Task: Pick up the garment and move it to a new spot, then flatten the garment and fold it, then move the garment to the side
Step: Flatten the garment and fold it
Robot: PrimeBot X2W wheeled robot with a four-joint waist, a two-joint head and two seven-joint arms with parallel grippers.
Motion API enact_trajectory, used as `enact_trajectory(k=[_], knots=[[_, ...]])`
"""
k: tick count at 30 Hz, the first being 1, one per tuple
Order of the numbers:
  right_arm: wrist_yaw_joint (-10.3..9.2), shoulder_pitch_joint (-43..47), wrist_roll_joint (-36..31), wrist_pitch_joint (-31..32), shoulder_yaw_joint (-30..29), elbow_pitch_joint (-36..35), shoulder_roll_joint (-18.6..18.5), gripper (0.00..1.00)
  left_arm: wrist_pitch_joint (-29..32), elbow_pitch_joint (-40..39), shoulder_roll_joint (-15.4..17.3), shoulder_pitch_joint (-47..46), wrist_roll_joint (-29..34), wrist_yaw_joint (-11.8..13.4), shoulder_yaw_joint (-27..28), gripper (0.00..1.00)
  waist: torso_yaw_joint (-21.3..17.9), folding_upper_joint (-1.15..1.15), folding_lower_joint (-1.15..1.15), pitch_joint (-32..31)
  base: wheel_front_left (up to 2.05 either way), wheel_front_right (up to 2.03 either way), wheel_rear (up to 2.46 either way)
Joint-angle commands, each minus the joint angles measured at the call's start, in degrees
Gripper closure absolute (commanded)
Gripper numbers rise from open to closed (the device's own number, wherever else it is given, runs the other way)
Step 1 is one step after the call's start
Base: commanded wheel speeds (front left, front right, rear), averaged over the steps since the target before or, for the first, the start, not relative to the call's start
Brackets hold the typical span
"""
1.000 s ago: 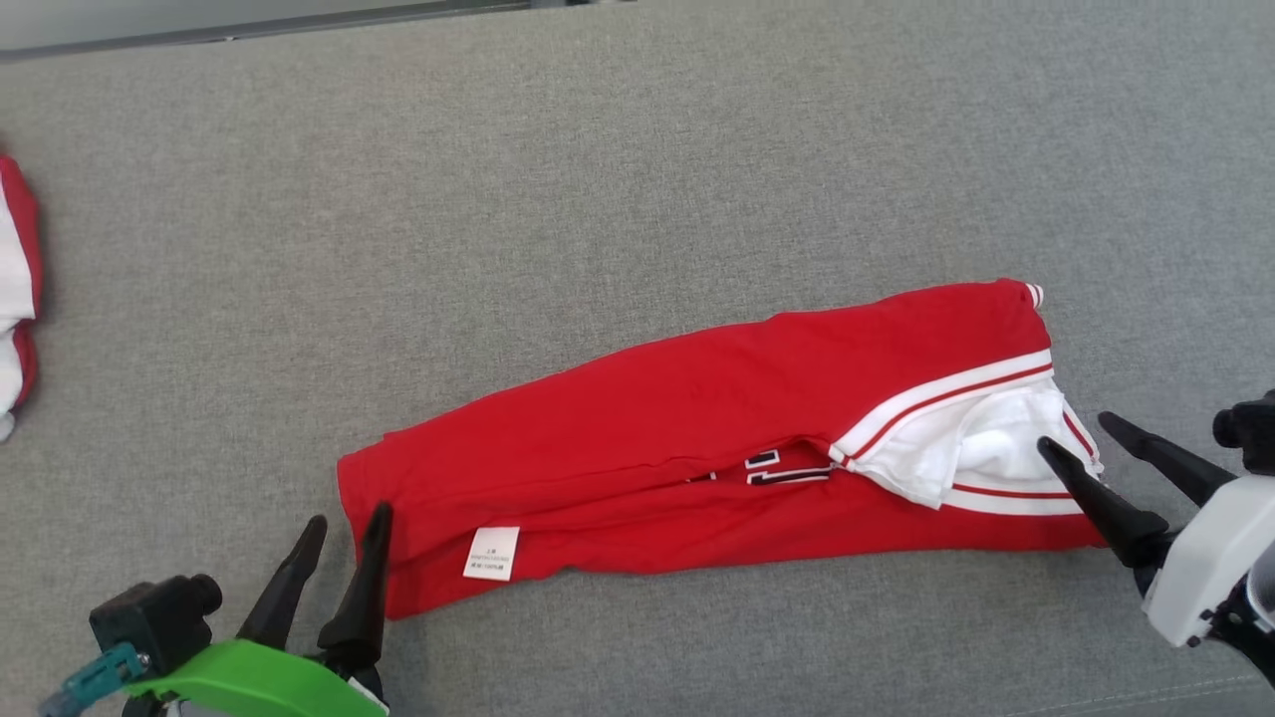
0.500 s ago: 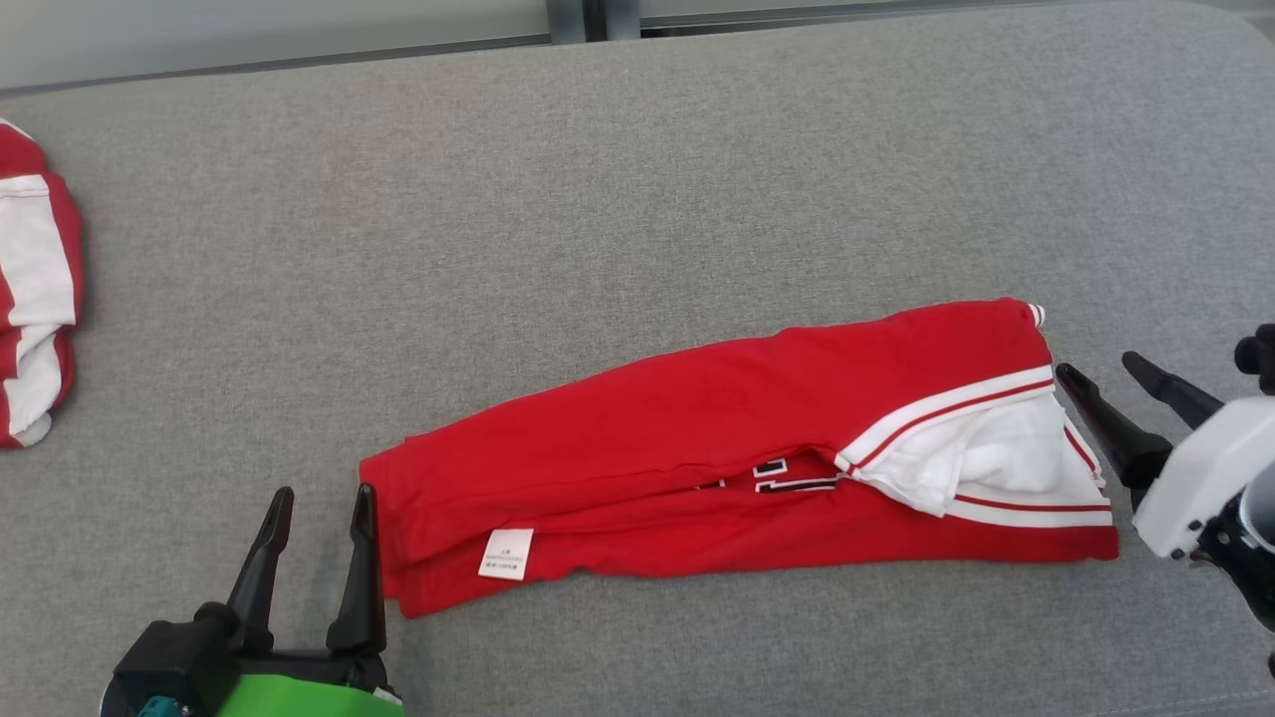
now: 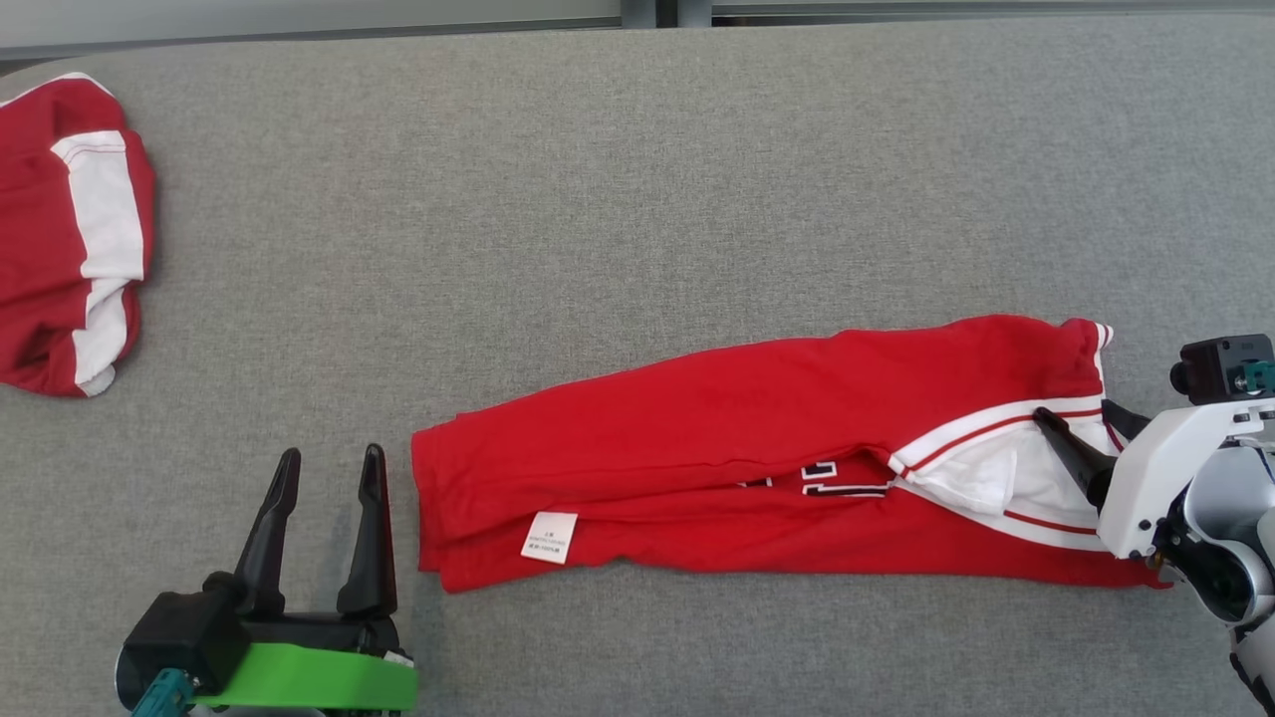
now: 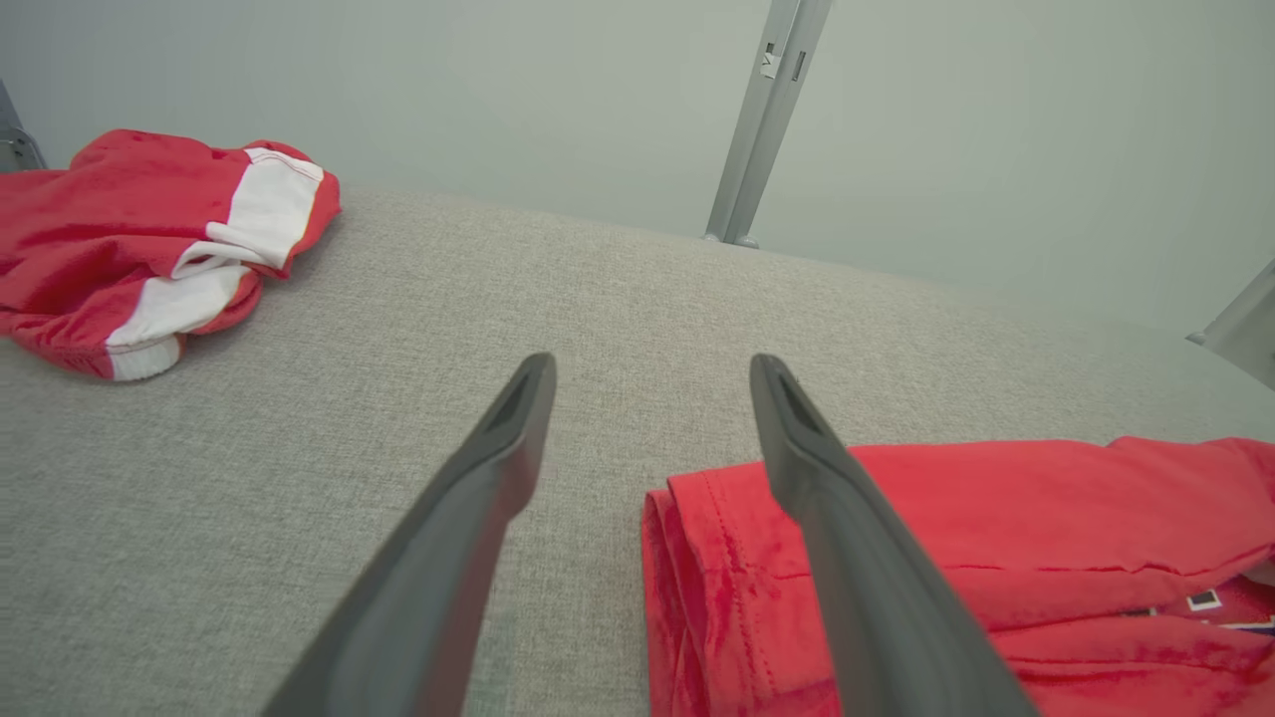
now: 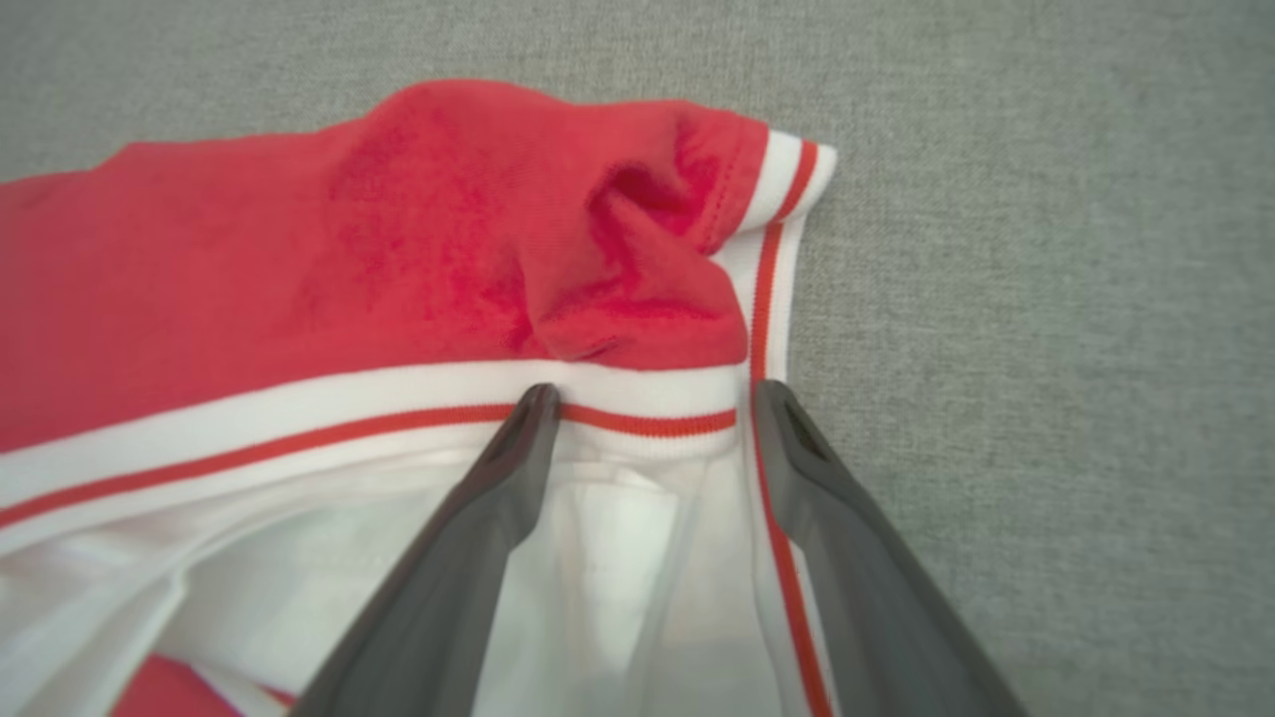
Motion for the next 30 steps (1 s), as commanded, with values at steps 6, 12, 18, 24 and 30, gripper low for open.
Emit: enact_trajectory(k=[6,12,18,24,30], knots=[[-0.09,-0.91,0.72,-0.12,1.50,3.71,-0.97,0.00,-0.22,0.12,-2.26,-0.03,1.72,-2.25,2.73,0.00,-0.07,0.00,0.00,0.27,0.00,0.00,0.00],[-0.09,-1.51,2.39,0.59,2.19,5.74,-1.48,0.00,-0.21,0.72,-3.29,-0.08,2.96,-3.46,3.84,0.00,-0.13,0.00,0.00,-0.11,0.00,0.00,0.00],[-0.10,-0.83,4.18,2.83,3.38,7.25,-0.71,0.00,-0.21,1.82,-3.83,0.40,3.52,-3.97,4.06,0.00,0.02,0.00,0.00,-0.42,0.00,0.00,0.00],[0.23,-1.33,11.25,6.38,5.10,7.84,4.26,0.97,-0.22,3.11,-4.08,-0.54,3.62,-4.31,3.35,0.00,0.33,0.00,0.00,-0.11,0.00,0.00,0.00],[0.00,-2.77,19.83,8.66,3.91,4.24,0.17,1.00,-0.22,3.85,-3.94,-1.67,3.52,-4.39,3.50,0.00,0.36,0.00,0.00,0.02,0.00,0.00,0.00]])
